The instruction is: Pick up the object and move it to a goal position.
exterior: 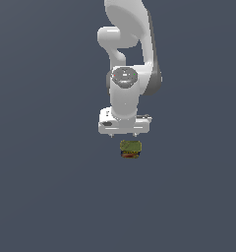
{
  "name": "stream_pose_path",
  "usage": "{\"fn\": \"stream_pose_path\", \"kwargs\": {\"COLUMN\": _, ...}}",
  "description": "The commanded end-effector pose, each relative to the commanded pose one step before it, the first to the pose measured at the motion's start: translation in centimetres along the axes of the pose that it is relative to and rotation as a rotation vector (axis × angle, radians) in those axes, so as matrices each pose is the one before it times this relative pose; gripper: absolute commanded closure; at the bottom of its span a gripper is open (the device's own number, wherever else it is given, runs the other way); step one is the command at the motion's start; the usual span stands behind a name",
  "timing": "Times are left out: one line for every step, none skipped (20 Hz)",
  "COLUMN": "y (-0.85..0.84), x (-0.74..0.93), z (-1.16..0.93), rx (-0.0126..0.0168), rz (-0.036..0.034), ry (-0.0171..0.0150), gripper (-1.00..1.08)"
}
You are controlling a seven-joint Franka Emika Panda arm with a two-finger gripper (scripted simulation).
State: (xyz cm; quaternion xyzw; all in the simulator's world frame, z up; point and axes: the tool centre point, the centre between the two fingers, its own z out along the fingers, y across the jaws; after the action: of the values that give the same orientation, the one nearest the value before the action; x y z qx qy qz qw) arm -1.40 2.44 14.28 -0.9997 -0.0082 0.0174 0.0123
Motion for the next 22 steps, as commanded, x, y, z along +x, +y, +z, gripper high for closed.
{"fn": "stream_pose_path", "kwargs": {"y": -0.023, "x": 0.005, "z": 0.028, "rx": -0.00044, "rz": -0.00761, "ry": -0.00005, "gripper": -0.92}}
{"fn": "stream_pose_path", "kwargs": {"y": -0.011, "x": 0.007, "z": 0.018, "rx": -0.00028, "rz": -0.00621, "ry": 0.00003, "gripper": -0.92}}
{"fn": "stream_pose_path", "kwargs": {"y": -0.015, "x": 0.009, "z": 0.021, "rx": -0.00032, "rz": -0.00765, "ry": 0.00004, "gripper": -0.92}}
{"fn": "stream_pose_path", "kwargs": {"y": -0.017, "x": 0.012, "z": 0.024, "rx": -0.00036, "rz": -0.00908, "ry": 0.00006, "gripper": -0.92}}
{"fn": "stream_pose_path", "kwargs": {"y": -0.019, "x": 0.014, "z": 0.028, "rx": -0.0004, "rz": -0.01046, "ry": 0.00007, "gripper": -0.92}}
{"fn": "stream_pose_path", "kwargs": {"y": -0.022, "x": 0.016, "z": 0.031, "rx": -0.00045, "rz": -0.01179, "ry": 0.00007, "gripper": -0.92}}
{"fn": "stream_pose_path", "kwargs": {"y": -0.023, "x": 0.018, "z": 0.035, "rx": -0.0005, "rz": -0.01302, "ry": 0.00008, "gripper": -0.92}}
{"fn": "stream_pose_path", "kwargs": {"y": -0.027, "x": 0.02, "z": 0.039, "rx": -0.00056, "rz": -0.01441, "ry": 0.00007, "gripper": -0.92}}
{"fn": "stream_pose_path", "kwargs": {"y": -0.029, "x": 0.022, "z": 0.043, "rx": -0.00062, "rz": -0.01578, "ry": 0.00007, "gripper": -0.92}}
{"fn": "stream_pose_path", "kwargs": {"y": -0.032, "x": 0.024, "z": 0.046, "rx": -0.00067, "rz": -0.017, "ry": 0.00007, "gripper": -0.92}}
{"fn": "stream_pose_path", "kwargs": {"y": -0.034, "x": 0.027, "z": 0.049, "rx": -0.0007, "rz": -0.01837, "ry": 0.00008, "gripper": -0.92}}
{"fn": "stream_pose_path", "kwargs": {"y": -0.035, "x": 0.029, "z": 0.053, "rx": -0.00074, "rz": -0.01977, "ry": 0.00008, "gripper": -0.92}}
{"fn": "stream_pose_path", "kwargs": {"y": -0.039, "x": 0.032, "z": 0.056, "rx": -0.00078, "rz": -0.02115, "ry": 0.00008, "gripper": -0.92}}
{"fn": "stream_pose_path", "kwargs": {"y": -0.039, "x": 0.035, "z": 0.059, "rx": -0.00082, "rz": -0.02237, "ry": 0.00008, "gripper": -0.92}}
{"fn": "stream_pose_path", "kwargs": {"y": -0.042, "x": 0.038, "z": 0.063, "rx": -0.00086, "rz": -0.02379, "ry": 0.00008, "gripper": -0.92}}
{"fn": "stream_pose_path", "kwargs": {"y": -0.044, "x": 0.042, "z": 0.066, "rx": -0.00089, "rz": -0.02522, "ry": 0.00009, "gripper": -0.92}}
{"fn": "stream_pose_path", "kwargs": {"y": -0.045, "x": 0.045, "z": 0.069, "rx": -0.00093, "rz": -0.02668, "ry": 0.00009, "gripper": -0.92}}
{"fn": "stream_pose_path", "kwargs": {"y": -0.047, "x": 0.049, "z": 0.073, "rx": -0.00096, "rz": -0.02815, "ry": 0.00009, "gripper": -0.92}}
{"fn": "stream_pose_path", "kwargs": {"y": -0.048, "x": 0.053, "z": 0.075, "rx": -0.00098, "rz": -0.0293, "ry": 0.00009, "gripper": -0.92}}
{"fn": "stream_pose_path", "kwargs": {"y": -0.047, "x": 0.055, "z": 0.075, "rx": -0.00097, "rz": -0.02948, "ry": 0.00009, "gripper": -0.92}}
{"fn": "stream_pose_path", "kwargs": {"y": -0.047, "x": 0.057, "z": 0.075, "rx": -0.00096, "rz": -0.02949, "ry": 0.00009, "gripper": -0.92}}
{"fn": "stream_pose_path", "kwargs": {"y": -0.045, "x": 0.058, "z": 0.074, "rx": -0.00094, "rz": -0.02948, "ry": 0.00009, "gripper": -0.92}}
